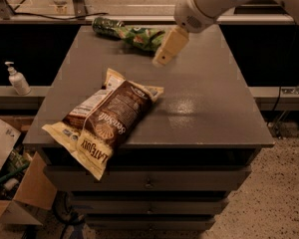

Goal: Pick green can

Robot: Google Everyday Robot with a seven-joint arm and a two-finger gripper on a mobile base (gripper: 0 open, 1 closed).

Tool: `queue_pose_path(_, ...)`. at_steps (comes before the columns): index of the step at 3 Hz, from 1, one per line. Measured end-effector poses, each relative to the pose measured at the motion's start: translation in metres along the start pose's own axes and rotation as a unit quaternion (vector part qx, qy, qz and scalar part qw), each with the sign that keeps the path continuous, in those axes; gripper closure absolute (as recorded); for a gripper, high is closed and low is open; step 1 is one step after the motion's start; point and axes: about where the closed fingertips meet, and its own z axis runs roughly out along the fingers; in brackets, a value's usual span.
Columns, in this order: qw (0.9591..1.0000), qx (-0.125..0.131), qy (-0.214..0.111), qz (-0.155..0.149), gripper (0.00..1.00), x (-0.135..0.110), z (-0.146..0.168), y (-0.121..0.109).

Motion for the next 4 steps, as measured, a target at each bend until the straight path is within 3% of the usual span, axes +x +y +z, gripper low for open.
queue_pose_path(3,0.9986,0.002,-0.045,0.028,0.00,-0.042,0.058,-0.038)
queue_pose_path(4,0.9986,-0.001,-0.047,0.023,0.00,-0.043,0.064,-0.038)
